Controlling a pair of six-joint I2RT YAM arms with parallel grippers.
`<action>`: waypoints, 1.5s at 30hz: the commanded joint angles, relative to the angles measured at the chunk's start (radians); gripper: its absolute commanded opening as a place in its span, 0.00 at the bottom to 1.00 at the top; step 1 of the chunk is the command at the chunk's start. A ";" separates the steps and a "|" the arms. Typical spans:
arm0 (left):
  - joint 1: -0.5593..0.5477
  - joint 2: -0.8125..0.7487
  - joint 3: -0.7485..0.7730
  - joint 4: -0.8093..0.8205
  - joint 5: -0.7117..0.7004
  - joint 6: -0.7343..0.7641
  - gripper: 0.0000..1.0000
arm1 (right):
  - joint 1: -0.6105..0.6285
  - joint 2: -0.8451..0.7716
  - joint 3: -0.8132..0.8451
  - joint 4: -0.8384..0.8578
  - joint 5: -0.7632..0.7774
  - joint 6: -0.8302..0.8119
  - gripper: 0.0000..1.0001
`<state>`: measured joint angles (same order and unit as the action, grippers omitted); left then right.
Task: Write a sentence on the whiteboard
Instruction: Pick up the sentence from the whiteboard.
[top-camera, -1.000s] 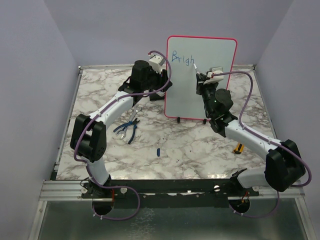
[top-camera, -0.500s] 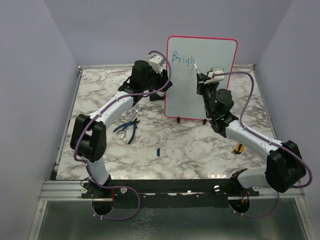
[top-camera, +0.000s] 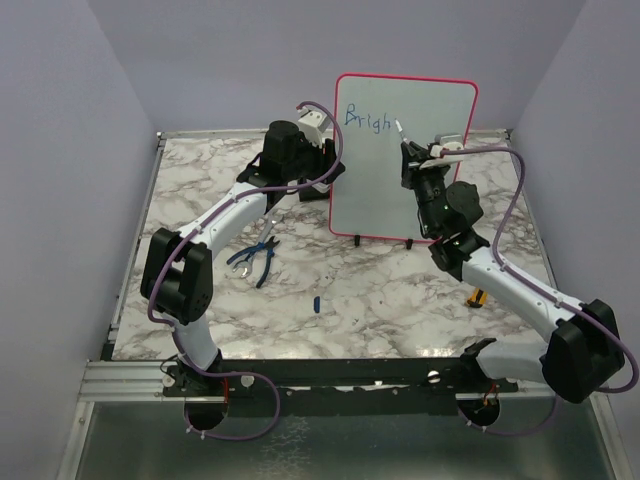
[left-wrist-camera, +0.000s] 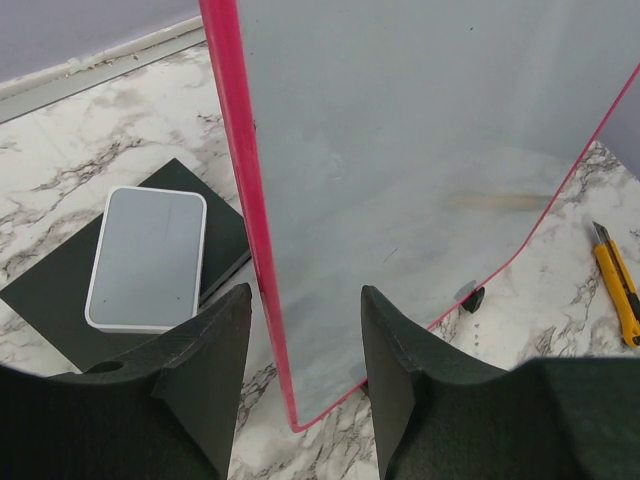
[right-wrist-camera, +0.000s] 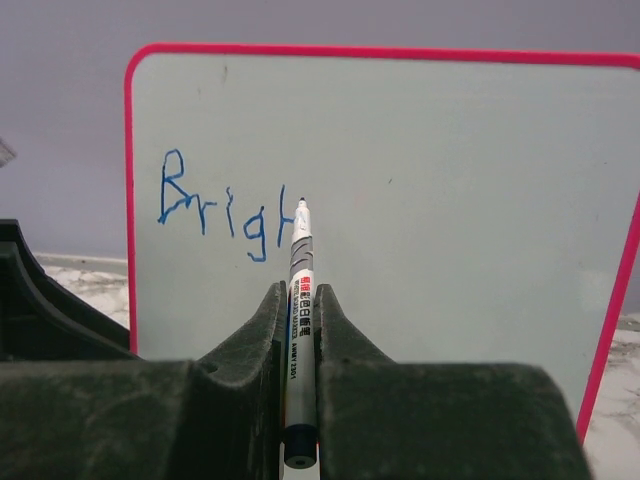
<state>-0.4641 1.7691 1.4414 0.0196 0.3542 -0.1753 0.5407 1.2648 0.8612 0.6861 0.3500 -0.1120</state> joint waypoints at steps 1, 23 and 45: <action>-0.001 -0.040 0.007 0.003 0.011 -0.002 0.49 | -0.008 -0.043 0.005 -0.050 -0.017 0.017 0.01; -0.001 -0.040 0.003 0.002 0.005 0.003 0.49 | -0.074 -0.021 0.026 -0.040 -0.131 0.038 0.01; -0.001 -0.040 0.004 0.000 0.004 0.006 0.49 | -0.074 0.068 0.086 -0.049 -0.098 0.040 0.01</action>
<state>-0.4641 1.7691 1.4414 0.0193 0.3538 -0.1749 0.4698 1.3212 0.9184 0.6411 0.2234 -0.0788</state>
